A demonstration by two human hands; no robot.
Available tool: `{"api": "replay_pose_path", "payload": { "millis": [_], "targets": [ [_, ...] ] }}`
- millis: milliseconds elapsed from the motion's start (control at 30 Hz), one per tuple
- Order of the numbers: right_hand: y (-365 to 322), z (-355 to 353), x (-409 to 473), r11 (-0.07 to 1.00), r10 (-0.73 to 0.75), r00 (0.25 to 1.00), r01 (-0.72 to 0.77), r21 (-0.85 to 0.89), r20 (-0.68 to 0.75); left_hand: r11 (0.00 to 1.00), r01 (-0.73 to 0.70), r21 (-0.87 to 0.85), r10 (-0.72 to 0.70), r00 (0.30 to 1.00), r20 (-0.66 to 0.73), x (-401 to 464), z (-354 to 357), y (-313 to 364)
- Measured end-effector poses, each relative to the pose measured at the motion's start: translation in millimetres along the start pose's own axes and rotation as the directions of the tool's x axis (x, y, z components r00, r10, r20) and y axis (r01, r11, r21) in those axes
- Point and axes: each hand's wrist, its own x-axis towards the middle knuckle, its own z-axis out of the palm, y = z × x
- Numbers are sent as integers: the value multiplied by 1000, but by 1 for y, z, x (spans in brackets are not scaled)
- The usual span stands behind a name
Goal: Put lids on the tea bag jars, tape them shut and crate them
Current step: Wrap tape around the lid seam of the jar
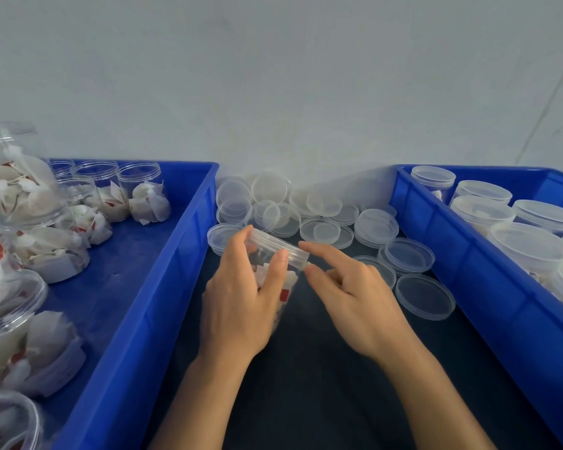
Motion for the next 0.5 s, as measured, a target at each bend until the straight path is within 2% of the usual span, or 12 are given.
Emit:
{"api": "replay_pose_path", "payload": {
  "millis": [200, 500],
  "targets": [
    [0, 2, 1, 999, -8, 999, 6, -35, -49, 996, -1, -92, 2, 1000, 15, 4, -4, -7],
    [2, 4, 2, 998, -25, 997, 21, -57, -70, 992, 32, -126, -25, 998, 53, 5, -6, -10]
  ]
}}
